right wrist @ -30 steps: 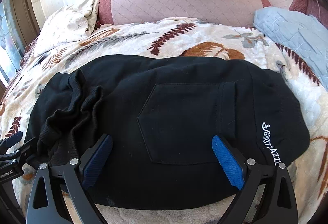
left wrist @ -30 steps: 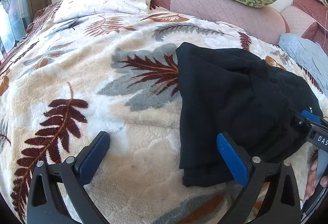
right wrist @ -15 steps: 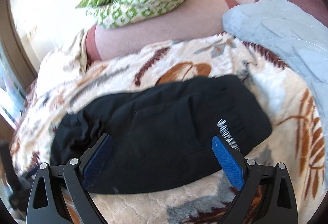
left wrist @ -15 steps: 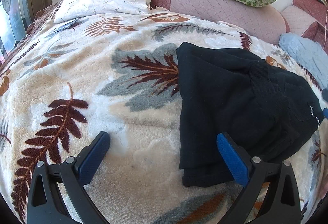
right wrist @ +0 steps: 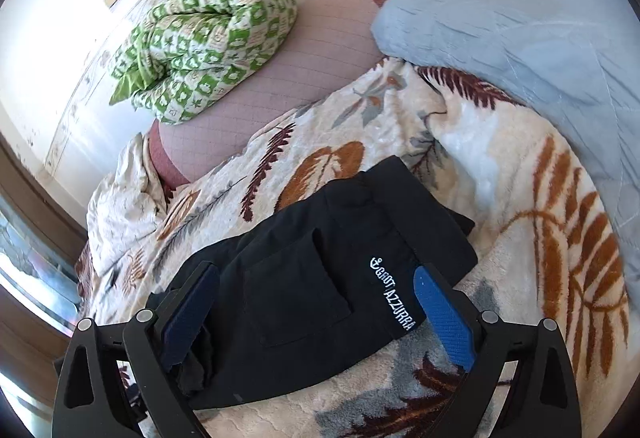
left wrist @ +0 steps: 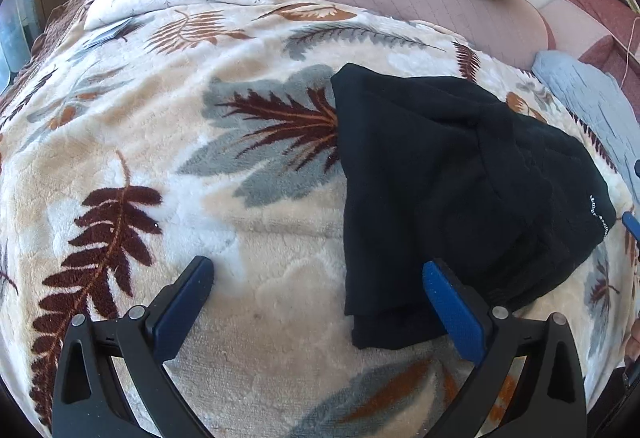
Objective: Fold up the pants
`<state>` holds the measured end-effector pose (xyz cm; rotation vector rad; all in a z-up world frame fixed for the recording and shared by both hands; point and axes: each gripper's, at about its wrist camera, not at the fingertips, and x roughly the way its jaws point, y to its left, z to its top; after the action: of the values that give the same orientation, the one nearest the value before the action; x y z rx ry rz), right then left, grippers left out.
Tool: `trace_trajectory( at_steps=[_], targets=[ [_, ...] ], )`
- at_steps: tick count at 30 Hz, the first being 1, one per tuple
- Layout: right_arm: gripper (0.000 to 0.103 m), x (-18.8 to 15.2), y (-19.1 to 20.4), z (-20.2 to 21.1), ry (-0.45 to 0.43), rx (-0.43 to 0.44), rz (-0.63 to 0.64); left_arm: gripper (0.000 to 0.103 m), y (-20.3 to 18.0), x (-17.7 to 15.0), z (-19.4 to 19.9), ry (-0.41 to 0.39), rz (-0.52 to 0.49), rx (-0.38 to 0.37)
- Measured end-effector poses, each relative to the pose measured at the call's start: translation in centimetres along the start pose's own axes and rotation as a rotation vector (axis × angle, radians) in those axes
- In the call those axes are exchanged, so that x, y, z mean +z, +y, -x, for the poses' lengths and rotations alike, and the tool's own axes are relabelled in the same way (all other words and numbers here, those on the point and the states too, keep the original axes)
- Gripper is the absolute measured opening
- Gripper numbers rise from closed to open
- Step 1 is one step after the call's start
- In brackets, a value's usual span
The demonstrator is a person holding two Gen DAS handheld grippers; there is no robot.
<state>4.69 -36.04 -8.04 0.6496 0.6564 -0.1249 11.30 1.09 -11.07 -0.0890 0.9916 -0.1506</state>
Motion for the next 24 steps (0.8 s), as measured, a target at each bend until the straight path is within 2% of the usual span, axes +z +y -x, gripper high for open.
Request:
trace_trajectory(
  at_steps=[2, 4, 5, 6, 10, 12, 14, 18, 20, 22, 24],
  targets=[
    [0.100, 0.2, -0.5, 0.1, 0.003, 0.008, -0.022, 0.103, 0.1, -0.2, 0.3, -0.001, 0.027, -0.010],
    [0.100, 0.6, -0.9, 0.5, -0.003, 0.015, -0.031, 0.093, -0.5, 0.2, 0.8, 0.047, 0.002, -0.002],
    [0.100, 0.9, -1.1, 1.0, -0.014, 0.021, -0.035, 0.074, -1.0, 0.5, 1.4, 0.058, -0.027, -0.005],
    [0.100, 1.4, -1.5, 1.7, -0.027, 0.028, -0.045, 0.062, -1.6, 0.8, 2.2, 0.056, -0.061, -0.015],
    [0.100, 4.2, -3.8, 4.8, -0.082, 0.018, -0.092, 0.063, -5.0, 3.0, 6.8, -0.074, -0.203, -0.046],
    [0.100, 5.3, -4.8, 6.1, -0.126, -0.006, -0.095, 0.071, -7.2, 4.8, 7.8, -0.093, -0.255, -0.095],
    [0.100, 5.7, -5.2, 6.0, -0.112, -0.009, -0.076, 0.076, -9.7, 6.7, 7.8, -0.086, -0.302, -0.148],
    [0.096, 4.8, -5.0, 3.8, -0.020, -0.001, -0.002, 0.076, -15.4, 10.7, 5.9, -0.054, -0.377, -0.226],
    [0.085, 4.2, -5.0, 2.5, 0.030, 0.002, 0.001, 0.076, -18.7, 12.2, 4.3, -0.030, -0.415, -0.271],
    [0.080, 3.6, -5.4, 1.2, 0.078, 0.003, -0.026, 0.076, -21.8, 13.1, 2.4, -0.013, -0.461, -0.300],
    [0.080, 3.0, -6.2, 0.3, 0.111, -0.003, -0.059, 0.076, -24.8, 13.7, 0.2, 0.026, -0.498, -0.338]
  ],
)
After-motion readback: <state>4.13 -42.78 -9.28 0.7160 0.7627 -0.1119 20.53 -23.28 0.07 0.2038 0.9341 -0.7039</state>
